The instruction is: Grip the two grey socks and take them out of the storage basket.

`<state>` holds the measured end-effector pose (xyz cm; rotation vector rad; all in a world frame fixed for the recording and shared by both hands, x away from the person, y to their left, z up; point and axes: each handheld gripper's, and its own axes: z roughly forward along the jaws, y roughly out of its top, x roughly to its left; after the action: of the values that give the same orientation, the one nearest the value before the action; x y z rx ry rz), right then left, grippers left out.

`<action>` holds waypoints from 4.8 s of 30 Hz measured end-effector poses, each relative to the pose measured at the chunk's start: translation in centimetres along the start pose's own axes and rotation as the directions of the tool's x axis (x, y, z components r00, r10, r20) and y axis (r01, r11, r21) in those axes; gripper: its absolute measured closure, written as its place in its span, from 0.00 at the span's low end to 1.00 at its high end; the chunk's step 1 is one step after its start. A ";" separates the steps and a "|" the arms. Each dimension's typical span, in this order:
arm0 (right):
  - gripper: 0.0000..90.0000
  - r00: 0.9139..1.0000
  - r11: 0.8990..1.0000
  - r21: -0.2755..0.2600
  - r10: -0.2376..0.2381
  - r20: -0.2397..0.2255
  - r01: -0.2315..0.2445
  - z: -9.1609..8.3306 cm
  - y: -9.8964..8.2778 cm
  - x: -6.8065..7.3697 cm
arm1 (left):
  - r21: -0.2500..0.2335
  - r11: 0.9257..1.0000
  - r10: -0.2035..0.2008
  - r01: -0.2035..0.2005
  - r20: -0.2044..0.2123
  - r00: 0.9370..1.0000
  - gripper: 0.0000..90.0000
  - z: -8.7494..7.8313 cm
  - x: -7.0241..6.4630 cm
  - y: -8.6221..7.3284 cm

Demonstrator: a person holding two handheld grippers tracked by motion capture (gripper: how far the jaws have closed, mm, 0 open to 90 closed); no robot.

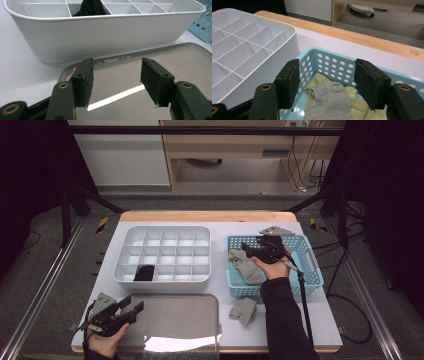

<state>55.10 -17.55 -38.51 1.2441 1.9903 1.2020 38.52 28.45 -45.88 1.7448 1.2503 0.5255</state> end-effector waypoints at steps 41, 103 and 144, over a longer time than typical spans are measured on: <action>0.32 1.000 0.962 0.273 -0.014 0.027 0.006 6.2 -4.3 -0.6 | 0.012 1.000 0.007 -0.007 0.001 1.000 0.47 0.2 0.0 -0.1; 1.00 0.998 0.995 -0.094 0.016 -0.059 -0.021 -3.7 -0.8 -0.4 | 0.017 1.000 0.008 -0.008 0.001 1.000 0.47 0.3 0.0 -0.1; 1.00 0.993 0.999 -0.034 0.035 -0.110 -0.039 -15.6 -12.9 1.2 | 0.013 1.000 0.013 -0.013 0.006 1.000 0.47 0.2 -0.2 0.0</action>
<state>36.80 -25.45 -42.13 1.2255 2.0215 1.3449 38.58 28.18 -46.00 1.7656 1.2409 0.5203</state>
